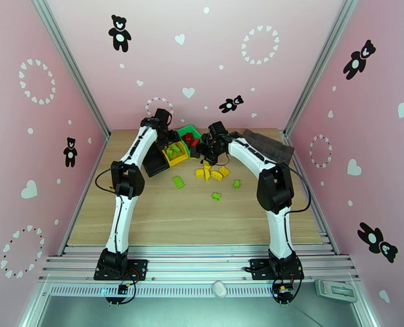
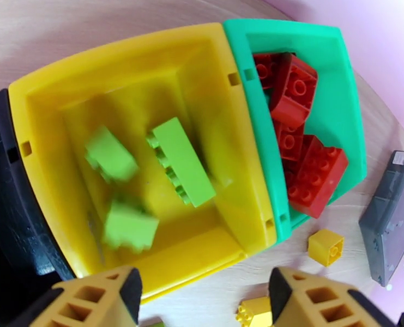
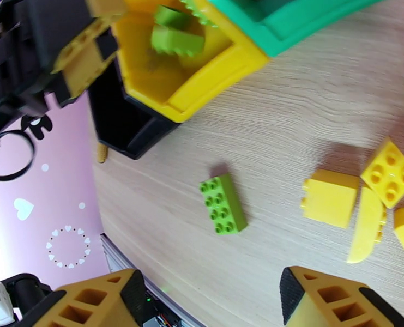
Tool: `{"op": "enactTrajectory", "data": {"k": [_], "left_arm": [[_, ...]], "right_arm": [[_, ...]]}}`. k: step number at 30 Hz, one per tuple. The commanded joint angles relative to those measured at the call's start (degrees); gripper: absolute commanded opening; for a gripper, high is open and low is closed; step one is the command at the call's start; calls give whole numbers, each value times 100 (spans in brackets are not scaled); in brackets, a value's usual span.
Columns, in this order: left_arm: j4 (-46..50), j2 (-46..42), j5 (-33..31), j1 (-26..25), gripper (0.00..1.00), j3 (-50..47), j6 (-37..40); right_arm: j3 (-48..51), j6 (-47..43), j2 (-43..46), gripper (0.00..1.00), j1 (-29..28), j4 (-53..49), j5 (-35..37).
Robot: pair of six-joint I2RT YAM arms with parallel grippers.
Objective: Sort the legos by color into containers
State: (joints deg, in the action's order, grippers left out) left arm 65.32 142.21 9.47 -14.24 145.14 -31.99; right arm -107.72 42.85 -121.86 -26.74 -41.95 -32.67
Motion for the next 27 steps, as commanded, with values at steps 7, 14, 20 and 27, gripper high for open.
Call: {"op": "enactTrajectory", "data": {"k": [7, 14, 20, 27], "left_arm": [[124, -1146, -553, -378, 68, -926, 142], [396, -1680, -1370, -897, 68, -1858, -109], [405, -1941, -1696, -1202, 70, -2858, -579], [130, -1930, -1491, -1351, 71, -3693, -853]], "right_arm": [[582, -261, 605, 72, 1, -228, 209], [1008, -476, 987, 72, -67, -407, 526], [1444, -706, 1381, 72, -249, -601, 918], [2163, -745, 1877, 73, -449, -548, 1145]]}}
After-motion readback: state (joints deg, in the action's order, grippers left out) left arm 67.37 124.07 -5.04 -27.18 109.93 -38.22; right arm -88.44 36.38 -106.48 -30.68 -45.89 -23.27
